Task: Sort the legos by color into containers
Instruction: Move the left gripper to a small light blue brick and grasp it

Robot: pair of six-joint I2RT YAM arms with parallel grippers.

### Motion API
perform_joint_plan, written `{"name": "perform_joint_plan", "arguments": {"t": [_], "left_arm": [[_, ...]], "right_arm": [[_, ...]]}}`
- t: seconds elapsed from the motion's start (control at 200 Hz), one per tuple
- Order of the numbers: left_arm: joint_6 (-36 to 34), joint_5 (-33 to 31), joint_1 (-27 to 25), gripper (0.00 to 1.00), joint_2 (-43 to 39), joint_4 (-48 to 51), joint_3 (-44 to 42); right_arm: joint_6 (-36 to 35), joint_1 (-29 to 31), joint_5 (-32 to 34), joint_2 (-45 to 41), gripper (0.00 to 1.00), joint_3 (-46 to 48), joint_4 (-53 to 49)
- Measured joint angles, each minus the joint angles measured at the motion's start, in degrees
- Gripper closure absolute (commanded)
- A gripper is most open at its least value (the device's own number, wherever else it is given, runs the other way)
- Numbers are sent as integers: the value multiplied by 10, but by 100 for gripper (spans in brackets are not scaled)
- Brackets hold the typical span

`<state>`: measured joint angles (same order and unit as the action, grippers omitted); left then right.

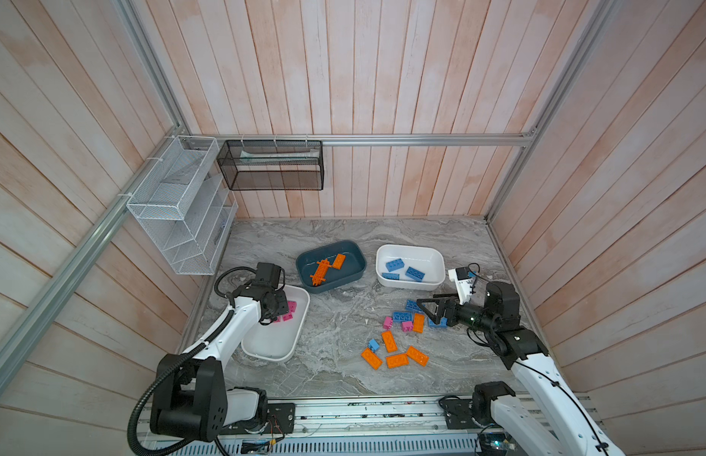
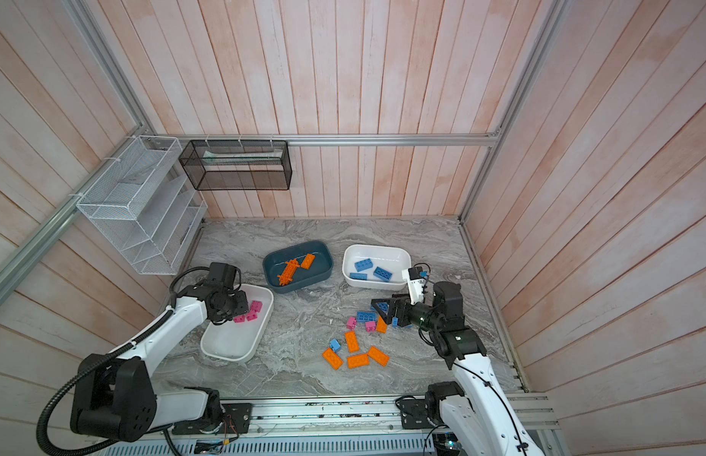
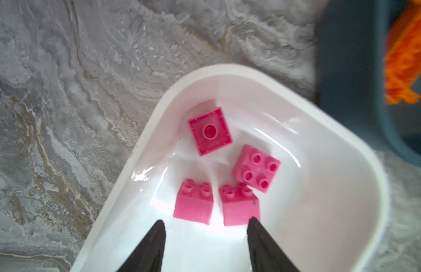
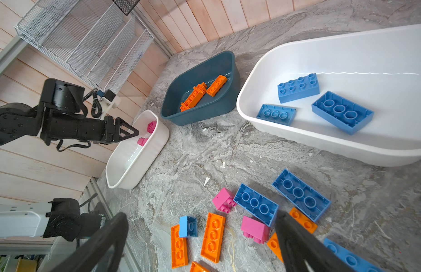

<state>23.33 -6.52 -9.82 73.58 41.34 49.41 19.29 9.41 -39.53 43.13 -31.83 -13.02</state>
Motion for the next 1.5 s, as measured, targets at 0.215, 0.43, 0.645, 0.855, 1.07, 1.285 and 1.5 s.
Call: {"name": "perform_joint_plan", "arguments": {"t": [0.215, 0.43, 0.645, 0.855, 1.07, 1.285, 1.5], "left_arm": [[38, 48, -121, 36, -56, 29, 22], [112, 81, -298, 32, -33, 20, 23], [93, 102, -411, 30, 58, -23, 46], [-21, 139, -456, 30, 117, -90, 62], [-128, 170, -466, 32, 140, -147, 58], [-184, 163, -466, 37, 185, -184, 57], [-211, 148, -466, 44, 215, -199, 52]], "right_arm": [[-2, 0, 0, -1, 2, 0, -2], [-2, 0, 5, -7, 2, 0, -6], [-2, 0, 14, -27, 2, 0, -17], [-1, 0, 24, -39, 2, 0, -29], [-1, 0, 30, -45, 2, 0, -37], [1, 1, 30, -41, 2, 2, -35], [3, 1, 28, -37, 2, 12, -34]]}}
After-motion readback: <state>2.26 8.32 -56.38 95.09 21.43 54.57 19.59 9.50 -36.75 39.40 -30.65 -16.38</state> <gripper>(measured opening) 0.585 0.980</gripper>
